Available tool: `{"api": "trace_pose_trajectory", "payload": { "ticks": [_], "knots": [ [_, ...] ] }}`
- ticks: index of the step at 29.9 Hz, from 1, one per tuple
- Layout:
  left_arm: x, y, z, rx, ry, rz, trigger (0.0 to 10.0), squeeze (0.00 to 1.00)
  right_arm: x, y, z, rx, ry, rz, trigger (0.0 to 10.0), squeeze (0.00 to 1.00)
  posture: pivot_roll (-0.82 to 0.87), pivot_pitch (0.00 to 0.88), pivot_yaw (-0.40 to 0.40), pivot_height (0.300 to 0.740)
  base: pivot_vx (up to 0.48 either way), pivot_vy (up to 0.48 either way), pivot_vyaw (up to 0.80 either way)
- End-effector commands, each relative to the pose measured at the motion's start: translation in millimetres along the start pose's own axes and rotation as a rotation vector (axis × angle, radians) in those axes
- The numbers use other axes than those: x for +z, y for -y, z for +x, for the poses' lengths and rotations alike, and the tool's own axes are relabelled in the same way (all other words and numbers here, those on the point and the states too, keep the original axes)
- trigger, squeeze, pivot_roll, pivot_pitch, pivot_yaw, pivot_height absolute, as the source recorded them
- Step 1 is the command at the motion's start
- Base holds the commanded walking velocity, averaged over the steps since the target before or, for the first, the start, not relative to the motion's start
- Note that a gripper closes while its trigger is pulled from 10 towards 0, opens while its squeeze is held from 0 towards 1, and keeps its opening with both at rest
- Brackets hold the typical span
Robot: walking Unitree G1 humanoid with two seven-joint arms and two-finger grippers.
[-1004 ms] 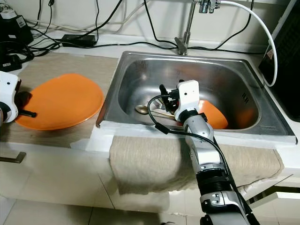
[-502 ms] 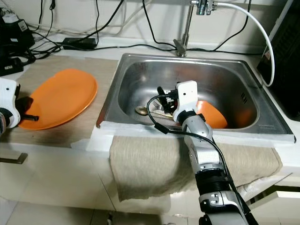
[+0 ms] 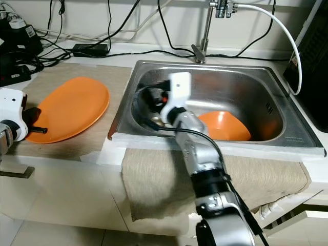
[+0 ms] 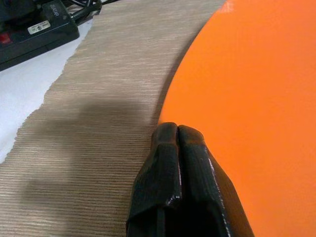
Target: Kitchen organization
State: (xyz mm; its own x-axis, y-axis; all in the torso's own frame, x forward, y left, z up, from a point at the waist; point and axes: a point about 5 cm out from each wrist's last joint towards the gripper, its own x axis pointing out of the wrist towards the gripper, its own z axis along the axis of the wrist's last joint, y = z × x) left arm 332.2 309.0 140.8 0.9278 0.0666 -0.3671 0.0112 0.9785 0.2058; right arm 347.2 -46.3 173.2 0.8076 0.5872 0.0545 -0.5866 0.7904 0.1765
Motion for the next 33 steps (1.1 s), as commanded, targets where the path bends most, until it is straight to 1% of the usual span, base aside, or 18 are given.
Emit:
{"api": "trace_pose_trajectory", "payload": {
  "ticks": [1,3,4,6,7,8,9,11,13,17,19,20,21,24,26,30,33],
  "knots": [
    [-50.8,18.9,1.6,-0.058,-0.209,-0.021,10.0,0.00,-6.5,-11.3,7.3,0.049,-0.051,0.011,10.0,0.00,0.04,0.000,-0.019,0.740,0.000,0.000,0.00],
    [-49.9,19.5,2.1,-0.059,-0.206,-0.020,10.0,0.00,-9.3,-15.8,11.5,0.057,-0.064,0.054,10.0,0.00,0.05,0.000,-0.022,0.740,0.000,0.000,0.00],
    [-48.9,20.2,2.5,-0.063,-0.203,-0.019,10.0,0.00,-11.5,-18.9,15.3,0.059,-0.075,0.090,10.0,0.86,0.05,0.000,-0.022,0.740,0.000,0.000,0.00],
    [-48.7,20.5,2.6,-0.064,-0.202,-0.019,10.0,0.00,-12.1,-19.7,16.2,0.059,-0.077,0.098,10.0,0.86,0.05,0.000,-0.023,0.740,0.000,0.000,0.00],
    [-48.3,20.9,2.7,-0.065,-0.201,-0.018,10.0,0.00,-13.6,-21.7,18.4,0.062,-0.085,0.126,10.0,1.00,0.05,0.000,-0.024,0.740,0.000,0.000,0.00],
    [-48.2,21.1,2.9,-0.066,-0.200,-0.017,10.0,0.00,-15.7,-24.3,21.2,0.063,-0.095,0.164,10.0,1.00,0.06,0.000,-0.026,0.740,0.000,0.000,0.00],
    [-48.2,21.1,2.9,-0.066,-0.200,-0.017,10.0,0.00,-15.7,-24.3,21.2,0.063,-0.095,0.164,10.0,1.00,0.06,0.000,-0.026,0.740,0.000,0.000,0.00],
    [-48.1,21.6,3.2,-0.068,-0.197,-0.017,10.0,0.00,-19.2,-28.5,25.2,0.069,-0.112,0.227,10.0,1.00,0.06,0.000,-0.028,0.740,0.000,0.000,0.00],
    [-48.1,21.7,3.4,-0.069,-0.196,-0.017,10.0,0.00,-22.3,-30.9,27.6,0.071,-0.125,0.265,10.0,1.00,0.06,0.000,-0.028,0.740,0.000,0.000,0.00],
    [-47.6,21.5,3.2,-0.069,-0.194,-0.016,10.0,0.00,-24.9,-36.3,30.4,0.085,-0.130,0.300,10.0,1.00,0.07,0.000,-0.030,0.740,0.000,0.000,0.00],
    [-47.3,21.2,2.9,-0.070,-0.193,-0.015,10.0,0.00,-22.8,-41.9,32.5,0.110,-0.110,0.293,10.0,1.00,0.07,0.000,-0.028,0.740,0.000,0.000,0.00],
    [-47.4,21.1,2.8,-0.070,-0.193,-0.014,10.0,0.00,-22.3,-42.9,32.8,0.115,-0.106,0.295,10.0,0.56,0.07,0.000,-0.029,0.740,0.000,0.000,0.00],
    [-47.5,21.3,2.8,-0.071,-0.194,-0.012,10.0,0.00,-19.3,-46.6,33.1,0.142,-0.091,0.280,10.0,0.00,0.07,0.000,-0.029,0.740,0.000,0.000,0.00],
    [-47.8,21.4,2.5,-0.073,-0.195,-0.009,10.0,0.00,-14.7,-52.7,32.8,0.189,-0.067,0.240,10.0,0.00,0.07,0.000,-0.028,0.740,0.000,0.000,0.00],
    [-48.2,21.2,2.3,-0.073,-0.197,-0.008,10.0,0.00,-14.2,-52.3,31.8,0.186,-0.061,0.229,10.0,0.00,0.07,0.000,-0.029,0.740,0.000,0.000,0.00],
    [-49.2,21.2,2.2,-0.073,-0.200,-0.011,10.0,0.00,-13.4,-51.9,28.0,0.196,-0.047,0.167,10.0,0.00,0.07,0.000,-0.029,0.740,0.000,0.000,0.00],
    [-50.0,21.2,2.3,-0.072,-0.202,-0.012,10.0,0.00,-11.5,-54.7,26.1,0.220,-0.031,0.171,10.0,0.00,0.07,0.000,-0.027,0.740,0.000,0.000,0.00]
  ]
}}
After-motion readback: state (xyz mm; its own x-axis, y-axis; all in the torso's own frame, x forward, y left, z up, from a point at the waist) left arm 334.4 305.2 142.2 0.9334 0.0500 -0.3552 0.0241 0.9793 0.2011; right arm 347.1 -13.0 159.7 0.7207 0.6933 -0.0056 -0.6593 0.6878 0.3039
